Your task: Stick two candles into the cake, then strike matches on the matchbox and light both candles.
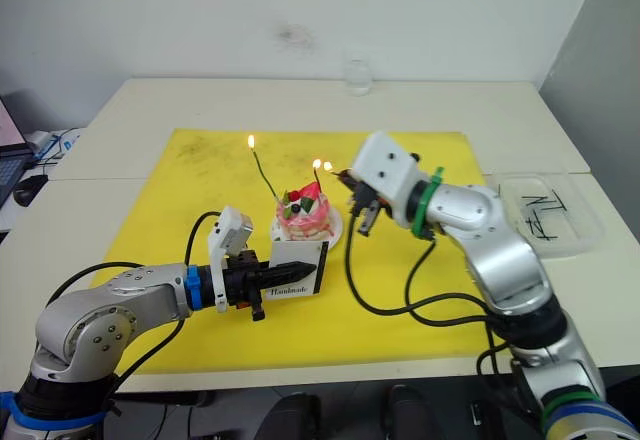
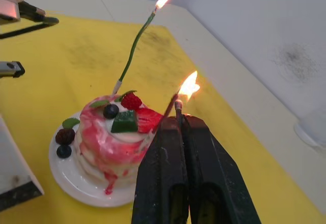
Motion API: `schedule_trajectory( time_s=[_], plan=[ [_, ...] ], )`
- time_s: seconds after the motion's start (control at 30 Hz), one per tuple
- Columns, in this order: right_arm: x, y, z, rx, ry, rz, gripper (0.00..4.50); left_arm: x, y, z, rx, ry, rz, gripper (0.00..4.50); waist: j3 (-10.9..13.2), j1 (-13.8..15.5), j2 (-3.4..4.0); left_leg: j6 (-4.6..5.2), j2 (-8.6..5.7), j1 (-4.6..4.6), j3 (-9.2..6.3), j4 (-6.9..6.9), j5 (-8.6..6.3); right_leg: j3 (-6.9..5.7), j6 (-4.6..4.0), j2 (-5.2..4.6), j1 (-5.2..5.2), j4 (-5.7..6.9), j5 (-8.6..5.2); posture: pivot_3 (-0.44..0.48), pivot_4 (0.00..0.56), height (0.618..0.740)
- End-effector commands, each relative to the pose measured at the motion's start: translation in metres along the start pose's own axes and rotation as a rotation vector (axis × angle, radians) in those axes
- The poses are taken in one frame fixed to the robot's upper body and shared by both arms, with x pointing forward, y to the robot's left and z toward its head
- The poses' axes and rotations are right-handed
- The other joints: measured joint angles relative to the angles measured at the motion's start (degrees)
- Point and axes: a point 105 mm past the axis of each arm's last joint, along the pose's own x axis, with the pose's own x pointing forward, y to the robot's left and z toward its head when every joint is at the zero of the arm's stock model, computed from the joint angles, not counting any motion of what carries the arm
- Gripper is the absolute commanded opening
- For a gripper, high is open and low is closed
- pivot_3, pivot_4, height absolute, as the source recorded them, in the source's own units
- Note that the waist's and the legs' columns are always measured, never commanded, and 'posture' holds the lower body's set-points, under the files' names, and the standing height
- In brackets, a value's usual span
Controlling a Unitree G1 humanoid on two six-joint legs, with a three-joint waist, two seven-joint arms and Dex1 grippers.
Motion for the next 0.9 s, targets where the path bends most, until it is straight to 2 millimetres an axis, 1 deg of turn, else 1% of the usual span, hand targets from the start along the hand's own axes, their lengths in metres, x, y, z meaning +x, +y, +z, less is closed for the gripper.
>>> schedule_trajectory(
  time_s=[0.03, 0.2, 0.3, 0.4, 0.47, 0.5, 0.57, 0.63, 0.73, 0.8, 0.87, 0.9],
  plan=[
    [-0.026, -0.026, 0.001, -0.019, 0.015, -0.118, 0.02, 0.002, -0.007, 0.007, 0.036, -0.027, -0.021, 0.0, 0.0, 0.0, 0.0, 0.0, -0.01, 0.01, 0.03, 0.0, 0.0, 0.03, 0.0, 0.0, 0.0, 0.0, 0.0, 0.0, 0.15, 0.74],
    [-0.073, -0.075, -0.041, 0.01, 0.198, -0.357, 0.02, 0.007, -0.011, 0.006, 0.024, -0.037, -0.036, 0.0, 0.0, 0.0, -0.01, 0.0, -0.04, 0.0, 0.03, 0.0, 0.0, 0.02, 0.0, 0.0, 0.01, -0.02, 0.0, 0.0, 0.15, 0.74],
    [-0.111, -0.104, -0.071, 0.005, 0.339, -0.51, 0.02, 0.011, -0.015, 0.005, 0.012, -0.048, -0.049, 0.0, 0.0, 0.1, -0.02, 0.0, -0.07, 0.0, 0.06, 0.0, 0.0, 0.03, 0.0, 0.0, 0.01, -0.03, -0.01, 0.0, 0.15, 0.74],
    [-0.15, -0.13, -0.098, 0.021, 0.449, -0.674, 0.02, 0.016, -0.02, 0.003, -0.001, -0.063, -0.062, 0.0, 0.0, 0.1, -0.03, 0.0, -0.12, -0.01, 0.15, 0.0, 0.0, 0.06, 0.0, 0.01, 0.01, -0.05, -0.01, 0.0, 0.15, 0.74],
    [-0.166, -0.139, -0.109, 0.034, 0.491, -0.735, 0.02, 0.019, -0.023, 0.003, -0.011, -0.074, -0.069, 0.0, 0.0, 0.0, -0.02, 0.0, -0.12, 0.0, 0.29, 0.0, 0.0, 0.09, 0.0, 0.01, 0.01, -0.05, -0.01, 0.0, 0.15, 0.74],
    [-0.172, -0.141, -0.119, 0.061, 0.517, -0.759, 0.02, 0.02, -0.025, 0.002, -0.019, -0.08, -0.073, 0.0, 0.0, -0.1, -0.02, 0.0, -0.12, 0.01, 0.39, 0.0, 0.0, 0.12, 0.0, 0.02, 0.01, -0.04, 0.0, 0.0, 0.15, 0.74],
    [-0.178, -0.141, -0.134, 0.111, 0.554, -0.775, 0.02, 0.022, -0.027, 0.0, -0.031, -0.089, -0.078, 0.0, 0.0, -0.3, -0.02, 0.0, -0.09, 0.06, 0.46, 0.0, 0.0, 0.2, 0.0, 0.02, 0.01, -0.02, 0.0, 0.0, 0.15, 0.74],
    [-0.178, -0.14, -0.145, 0.202, 0.556, -0.792, 0.02, 0.024, -0.029, -0.001, -0.036, -0.093, -0.078, 0.0, 0.0, -0.4, -0.02, 0.01, -0.06, 0.1, 0.47, -0.01, 0.0, 0.2, 0.0, 0.05, 0.01, 0.02, 0.0, 0.0, 0.15, 0.74],
    [-0.175, -0.143, -0.155, 0.316, 0.542, -0.817, 0.02, 0.025, -0.032, -0.002, -0.041, -0.103, -0.076, 0.0, 0.0, -0.4, -0.01, 0.01, -0.03, 0.11, 0.48, -0.01, 0.0, 0.17, -0.01, 0.11, 0.01, 0.06, 0.0, 0.0, 0.15, 0.74],
    [-0.177, -0.146, -0.164, 0.383, 0.543, -0.855, 0.02, 0.025, -0.033, -0.002, -0.043, -0.109, -0.073, 0.0, 0.0, -0.4, 0.0, 0.0, -0.04, 0.11, 0.52, 0.0, 0.0, 0.21, -0.02, 0.12, 0.01, 0.07, 0.01, 0.0, 0.15, 0.74],
    [-0.18, -0.148, -0.172, 0.394, 0.573, -0.885, 0.02, 0.025, -0.033, -0.002, -0.045, -0.112, -0.069, 0.0, 0.0, -0.2, 0.0, 0.0, -0.11, 0.09, 0.54, 0.0, 0.0, 0.2, -0.02, 0.15, 0.01, 0.05, 0.01, 0.0, 0.15, 0.74],
    [-0.18, -0.149, -0.173, 0.397, 0.574, -0.897, 0.43, 0.025, -0.033, -0.002, -0.045, -0.113, -0.067, 0.0, 0.0, -0.2, 0.0, 0.0, -0.12, 0.07, 0.55, 0.0, 0.0, 0.2, -0.01, 0.15, 0.01, 0.03, 0.01, 0.0, 0.15, 0.74]
  ],
)
